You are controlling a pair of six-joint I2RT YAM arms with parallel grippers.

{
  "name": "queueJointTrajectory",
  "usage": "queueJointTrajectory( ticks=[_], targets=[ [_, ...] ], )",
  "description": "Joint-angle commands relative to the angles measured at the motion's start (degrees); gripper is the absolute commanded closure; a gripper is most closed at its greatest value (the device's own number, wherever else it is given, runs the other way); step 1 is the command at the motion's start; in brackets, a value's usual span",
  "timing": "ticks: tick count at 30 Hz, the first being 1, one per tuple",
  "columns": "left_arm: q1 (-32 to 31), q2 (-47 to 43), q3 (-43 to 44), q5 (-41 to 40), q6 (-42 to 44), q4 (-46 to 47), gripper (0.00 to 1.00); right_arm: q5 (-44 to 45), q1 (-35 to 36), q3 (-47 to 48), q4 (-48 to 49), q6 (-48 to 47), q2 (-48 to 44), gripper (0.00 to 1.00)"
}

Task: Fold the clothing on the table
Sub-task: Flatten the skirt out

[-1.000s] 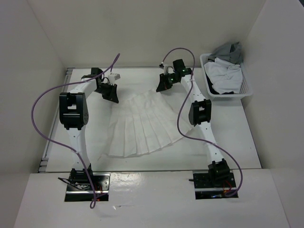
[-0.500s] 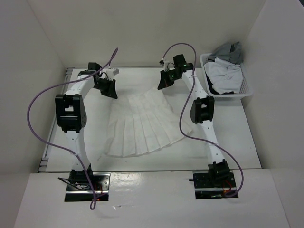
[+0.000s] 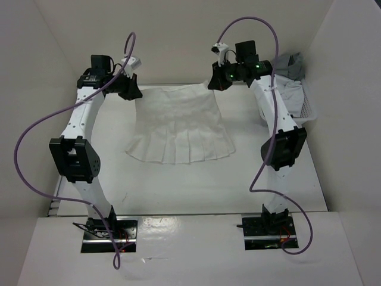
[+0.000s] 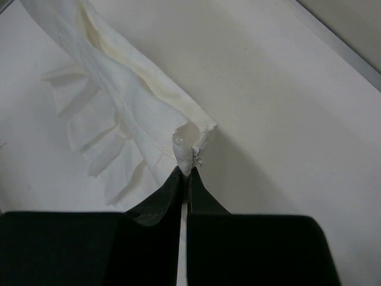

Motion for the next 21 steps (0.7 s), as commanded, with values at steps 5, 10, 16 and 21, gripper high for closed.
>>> queueJointTrajectory(
  ticks=[5,10,16,21],
  targets=[
    [0.6,-8.1,2.6,3.7,-1.3,1.3,0.87,5.4,0.4,-5.5,4.7,-0.6,-11.9,1.0],
    [0.6,-11.3,6.7,6.5,-1.9,-0.6,0.87,4.8,0.4,-10.0,5.2,-2.5,-19.9,1.0],
    [0.0,-10.8,13.9,10.8,-2.5,-4.6,0.87,2.8,0.4,-10.8,4.0,-3.6,-23.8,1.0],
    [-1.2,-7.8,19.9,10.2,-2.5,-5.9,0.87,2.8,0.4,-7.6,4.0,-3.6,-22.3,1.0]
  ],
)
